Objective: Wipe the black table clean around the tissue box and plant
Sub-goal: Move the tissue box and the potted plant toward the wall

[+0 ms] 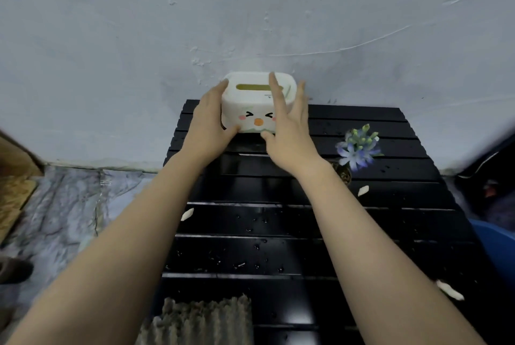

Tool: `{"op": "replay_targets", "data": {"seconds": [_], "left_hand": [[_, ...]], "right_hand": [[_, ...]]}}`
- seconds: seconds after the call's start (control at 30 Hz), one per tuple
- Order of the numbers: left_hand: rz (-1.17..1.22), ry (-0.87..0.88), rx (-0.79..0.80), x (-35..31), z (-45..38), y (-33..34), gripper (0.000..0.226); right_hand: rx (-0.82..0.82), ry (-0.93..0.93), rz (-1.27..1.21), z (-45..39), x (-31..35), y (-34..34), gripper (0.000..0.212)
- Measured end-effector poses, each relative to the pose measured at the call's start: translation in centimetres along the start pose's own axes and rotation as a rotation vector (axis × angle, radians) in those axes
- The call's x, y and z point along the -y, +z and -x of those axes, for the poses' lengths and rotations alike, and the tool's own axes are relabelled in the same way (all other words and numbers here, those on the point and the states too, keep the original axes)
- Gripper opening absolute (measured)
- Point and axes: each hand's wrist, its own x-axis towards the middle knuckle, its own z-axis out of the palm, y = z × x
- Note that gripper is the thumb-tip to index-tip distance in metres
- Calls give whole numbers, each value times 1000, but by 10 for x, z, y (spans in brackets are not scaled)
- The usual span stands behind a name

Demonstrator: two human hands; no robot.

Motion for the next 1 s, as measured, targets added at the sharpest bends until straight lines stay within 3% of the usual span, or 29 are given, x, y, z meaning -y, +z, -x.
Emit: {"op": "replay_targets", "data": {"seconds": [0.13,0.2,0.27,0.37,0.47,0.6,0.73,1.0], "left_hand": [[-8,1,-271,-25,43,3,38],[34,-21,-301,-37,68,10,27],[23,-29,-207,-44,90,22,25],[-127,33,63,-50,119,45,39],[-338,84,237,-54,137,67,55],[-433,44,262,-53,145,80,52],[-428,38,251,-50,146,80,51],[-387,-24,245,-59,142,79,48]], "right_hand": [[-62,-189,4,67,24,-2,85],[-98,-228,32,106,23,-4,66],[-116,-202,84,142,13,-7,51],[-192,-118,210,177,-8,-15,41],[-243,23,341,186,-31,-23,47],[-121,148,377,167,-60,-27,61],[-64,143,273,143,-75,-25,60],[-129,58,173,118,-85,-20,57]]}}
